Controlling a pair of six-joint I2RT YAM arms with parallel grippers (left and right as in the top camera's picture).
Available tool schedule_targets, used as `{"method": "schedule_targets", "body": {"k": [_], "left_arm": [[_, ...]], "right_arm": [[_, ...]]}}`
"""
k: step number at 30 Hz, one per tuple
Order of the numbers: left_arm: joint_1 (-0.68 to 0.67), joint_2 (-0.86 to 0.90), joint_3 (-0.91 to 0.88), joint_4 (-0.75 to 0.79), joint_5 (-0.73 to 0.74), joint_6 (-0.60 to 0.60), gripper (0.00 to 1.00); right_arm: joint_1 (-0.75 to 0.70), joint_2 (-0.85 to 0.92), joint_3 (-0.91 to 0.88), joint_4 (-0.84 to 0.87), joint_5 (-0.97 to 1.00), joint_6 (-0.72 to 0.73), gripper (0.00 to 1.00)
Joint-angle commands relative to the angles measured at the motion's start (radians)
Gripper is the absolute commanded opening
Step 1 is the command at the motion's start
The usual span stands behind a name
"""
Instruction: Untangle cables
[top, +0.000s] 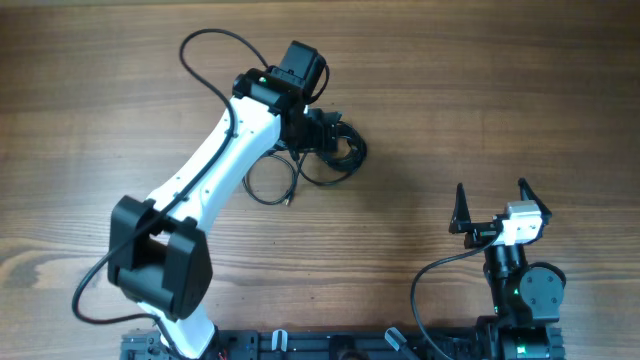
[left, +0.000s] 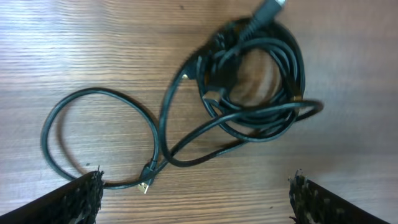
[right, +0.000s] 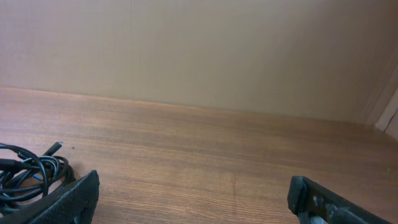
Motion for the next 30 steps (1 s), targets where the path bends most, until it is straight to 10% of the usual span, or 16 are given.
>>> {"method": "schedule_targets", "body": {"k": [1, 14, 22, 30], "left_arm": [[-0.025, 0.035, 0.000, 0.019, 0.053, 0.194, 0.95], [-0.081, 0.106, 0.000, 0.249, -0.045, 0.443, 0.78], [-0.081, 0.126, 0.000, 0.244, -0.045, 0.442, 0.41], [-0.080, 0.131, -0.033, 0.225, -0.045, 0.454, 0.57]], "right_arm": [[-0.004, -0.008, -0.002, 0.002, -0.009, 0.013, 1.00], [-0.004, -0.008, -0.002, 0.002, -0.008, 0.012, 1.00], [-0.004, -0.008, -0.002, 0.002, -0.009, 0.013, 1.00], [-0.004, -0.008, -0.002, 0.002, -0.009, 0.013, 1.00]]}}
